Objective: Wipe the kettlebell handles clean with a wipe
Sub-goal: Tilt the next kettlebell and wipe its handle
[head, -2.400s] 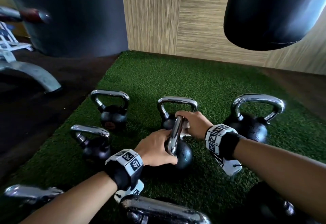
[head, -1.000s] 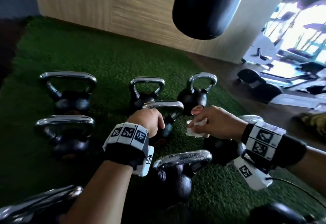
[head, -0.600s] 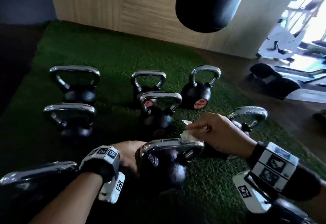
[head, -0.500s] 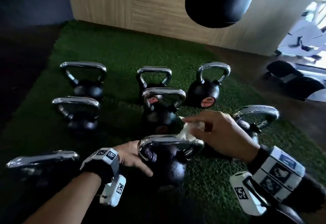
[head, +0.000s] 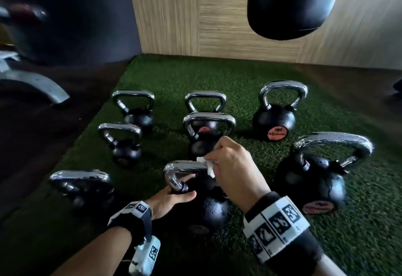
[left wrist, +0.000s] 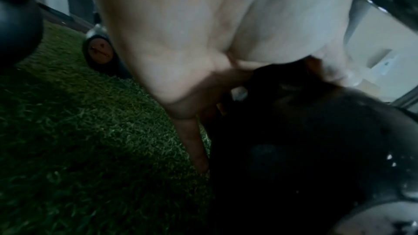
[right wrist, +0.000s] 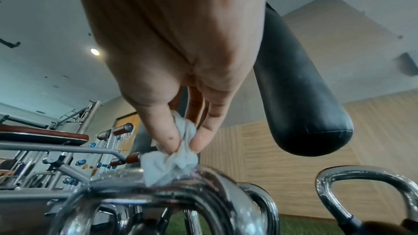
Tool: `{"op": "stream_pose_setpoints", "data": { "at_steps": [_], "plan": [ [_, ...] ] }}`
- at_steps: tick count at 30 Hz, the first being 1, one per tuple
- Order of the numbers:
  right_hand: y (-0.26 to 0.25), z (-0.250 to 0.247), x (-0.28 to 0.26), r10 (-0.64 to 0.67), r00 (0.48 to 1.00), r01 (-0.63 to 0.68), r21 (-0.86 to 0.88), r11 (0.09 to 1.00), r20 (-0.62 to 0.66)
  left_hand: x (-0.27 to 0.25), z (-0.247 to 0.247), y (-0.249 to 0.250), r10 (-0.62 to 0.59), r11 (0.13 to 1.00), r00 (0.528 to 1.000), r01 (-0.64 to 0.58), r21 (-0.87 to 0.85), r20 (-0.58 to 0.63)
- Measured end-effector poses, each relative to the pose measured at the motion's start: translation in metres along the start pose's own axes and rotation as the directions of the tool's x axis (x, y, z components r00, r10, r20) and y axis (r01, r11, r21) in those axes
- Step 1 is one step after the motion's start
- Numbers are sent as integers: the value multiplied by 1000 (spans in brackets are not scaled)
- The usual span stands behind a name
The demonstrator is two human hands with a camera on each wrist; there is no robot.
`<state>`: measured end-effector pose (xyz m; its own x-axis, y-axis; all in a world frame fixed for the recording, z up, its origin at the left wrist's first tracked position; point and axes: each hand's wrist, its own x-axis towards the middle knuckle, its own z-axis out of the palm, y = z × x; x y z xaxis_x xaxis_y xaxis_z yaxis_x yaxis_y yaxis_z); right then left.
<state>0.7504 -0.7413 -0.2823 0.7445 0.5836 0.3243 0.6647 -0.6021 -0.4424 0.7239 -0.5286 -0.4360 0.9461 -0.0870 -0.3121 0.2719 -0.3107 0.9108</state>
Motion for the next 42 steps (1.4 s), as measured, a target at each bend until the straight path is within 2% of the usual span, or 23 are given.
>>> {"op": "stream_pose_setpoints", "data": {
  "at_steps": [2,6,9,14,17,21,23,25,28,33,35,37,39,42],
  "plan": [
    [0,4,-4,-9,1000,9,-26,1000,19,-1,-2,6,-44,997,999,45,63,-17],
    [-3,7,-11,-70,993,65,-63,996,-91,-3,-12,12,-81,967,985,114,227,-151],
    [-4,8,-10,-136,972,125,-67,990,-192,-3,-13,11,-114,961,976,156,230,-186],
    [6,13,-19,50,975,-37,65,997,-218,1,-11,1,-44,976,977,87,199,-211],
    [15,13,-20,166,959,-151,81,985,-230,1,-11,-3,-25,971,980,71,230,-198],
    [11,18,-22,121,956,-110,53,992,-267,1,-9,-6,19,964,981,33,263,-193],
    [17,23,-30,135,927,-114,80,990,-351,1,-7,-10,19,965,979,35,260,-202],
    [31,24,-43,230,876,-176,162,971,-424,0,-5,-13,31,968,977,24,250,-212],
    [48,28,-53,472,803,-360,337,870,-363,-1,-5,-11,40,972,979,8,234,-201],
    [62,39,-49,599,733,-399,509,763,-323,-3,-7,-13,47,973,982,-4,231,-181],
    [71,49,-51,681,685,-433,607,666,-258,-2,-8,-14,55,973,983,-14,230,-173],
    [81,56,-54,749,654,-453,740,497,-103,-1,-8,-14,57,975,984,-19,220,-169],
    [88,61,-57,748,664,-437,825,359,26,-1,-9,-15,48,976,984,-9,217,-172],
    [91,68,-60,731,681,-391,867,310,46,-1,-9,-15,25,975,984,15,220,-176]
  ]
}}
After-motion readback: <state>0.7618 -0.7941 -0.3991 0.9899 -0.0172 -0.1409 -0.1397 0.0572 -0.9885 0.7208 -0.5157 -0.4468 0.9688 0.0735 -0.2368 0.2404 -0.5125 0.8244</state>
